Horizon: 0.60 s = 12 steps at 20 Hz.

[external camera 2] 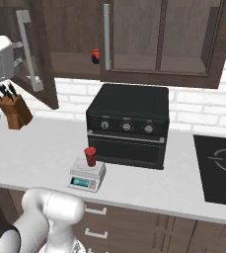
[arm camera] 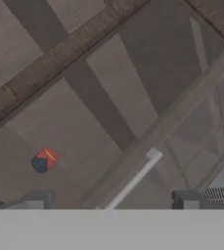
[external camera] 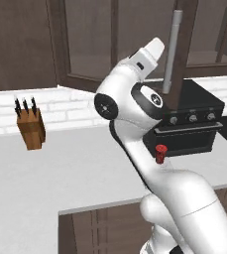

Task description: Pick the yogurt and place it on the digital scale for weighing, and close the cabinet.

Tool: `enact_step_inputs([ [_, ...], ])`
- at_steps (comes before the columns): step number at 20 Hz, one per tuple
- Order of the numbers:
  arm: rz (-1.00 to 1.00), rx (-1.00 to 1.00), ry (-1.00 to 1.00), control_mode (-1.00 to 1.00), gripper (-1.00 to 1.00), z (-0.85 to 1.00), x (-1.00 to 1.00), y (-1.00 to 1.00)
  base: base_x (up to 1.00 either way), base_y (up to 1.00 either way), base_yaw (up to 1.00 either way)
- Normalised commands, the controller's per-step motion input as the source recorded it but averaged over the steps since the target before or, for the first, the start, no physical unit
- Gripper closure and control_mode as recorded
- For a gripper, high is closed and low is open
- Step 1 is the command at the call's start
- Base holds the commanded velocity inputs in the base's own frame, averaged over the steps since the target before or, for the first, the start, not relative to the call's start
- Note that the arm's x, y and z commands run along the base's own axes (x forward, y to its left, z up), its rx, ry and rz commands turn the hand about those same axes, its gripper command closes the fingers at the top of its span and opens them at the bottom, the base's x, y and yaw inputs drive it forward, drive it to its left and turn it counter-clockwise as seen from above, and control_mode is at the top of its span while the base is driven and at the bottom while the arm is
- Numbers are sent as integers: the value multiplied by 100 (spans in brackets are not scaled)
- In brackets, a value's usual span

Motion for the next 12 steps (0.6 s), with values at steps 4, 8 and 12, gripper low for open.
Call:
enact_step_inputs([
  [4,42,14,11,-100,-100,0,93,-77,0,0,0],
  [8,30,8,14,-100,-100,-2,97,-40,0,0,0],
  [12,23,5,17,-100,-100,-10,100,-31,0,0,0],
])
